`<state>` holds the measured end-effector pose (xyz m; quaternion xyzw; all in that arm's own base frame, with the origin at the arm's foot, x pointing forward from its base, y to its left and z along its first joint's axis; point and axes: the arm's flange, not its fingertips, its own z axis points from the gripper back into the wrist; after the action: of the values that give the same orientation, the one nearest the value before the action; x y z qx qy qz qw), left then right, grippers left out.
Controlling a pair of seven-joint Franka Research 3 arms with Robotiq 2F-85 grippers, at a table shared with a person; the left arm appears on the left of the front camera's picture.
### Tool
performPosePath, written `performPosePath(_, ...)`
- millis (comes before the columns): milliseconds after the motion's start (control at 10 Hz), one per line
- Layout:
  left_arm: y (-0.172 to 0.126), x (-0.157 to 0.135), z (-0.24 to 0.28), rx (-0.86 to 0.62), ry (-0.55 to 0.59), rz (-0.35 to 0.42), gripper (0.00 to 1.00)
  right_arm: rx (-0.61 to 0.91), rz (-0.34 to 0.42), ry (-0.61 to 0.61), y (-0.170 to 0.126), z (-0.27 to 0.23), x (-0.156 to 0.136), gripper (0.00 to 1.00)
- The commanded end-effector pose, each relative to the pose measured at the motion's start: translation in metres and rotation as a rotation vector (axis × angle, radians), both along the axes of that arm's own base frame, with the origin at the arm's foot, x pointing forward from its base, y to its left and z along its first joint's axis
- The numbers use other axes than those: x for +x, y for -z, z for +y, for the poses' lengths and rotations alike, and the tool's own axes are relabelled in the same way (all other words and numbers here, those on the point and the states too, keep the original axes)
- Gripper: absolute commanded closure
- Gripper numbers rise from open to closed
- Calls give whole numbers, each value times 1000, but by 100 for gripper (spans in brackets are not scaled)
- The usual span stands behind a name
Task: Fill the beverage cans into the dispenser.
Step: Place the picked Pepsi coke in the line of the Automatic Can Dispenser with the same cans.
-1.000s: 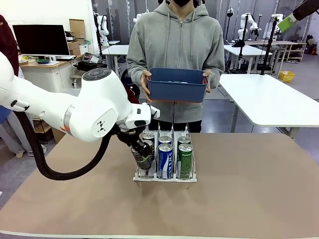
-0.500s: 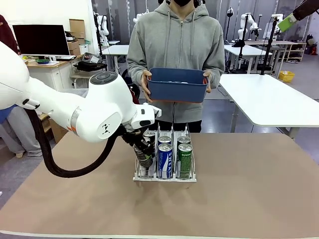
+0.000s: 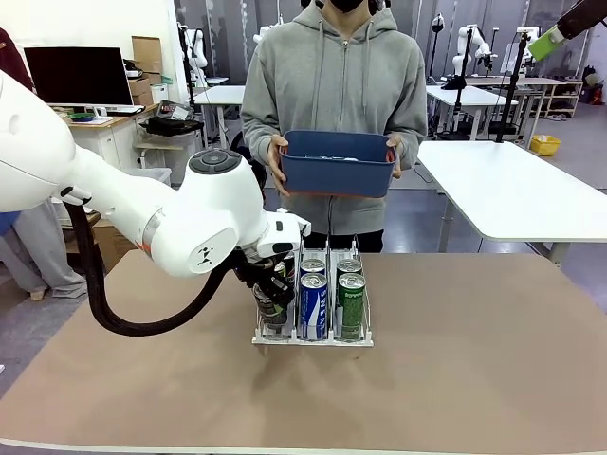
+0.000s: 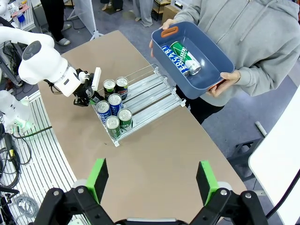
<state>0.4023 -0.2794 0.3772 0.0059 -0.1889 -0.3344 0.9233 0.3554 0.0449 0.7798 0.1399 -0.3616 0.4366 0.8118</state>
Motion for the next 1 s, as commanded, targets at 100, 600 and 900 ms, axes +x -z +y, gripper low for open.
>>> performPosePath(100, 2, 17, -1, 6, -29, 64, 42, 8, 3, -10, 1, 0, 1, 0)
performPosePath(600, 4, 2, -1, 5, -2, 14, 42, 8, 3, -10, 1, 0, 1, 0)
performPosePath(900, 7, 4, -4, 5, -7, 34, 22, 8, 3, -10, 1, 0, 1, 0)
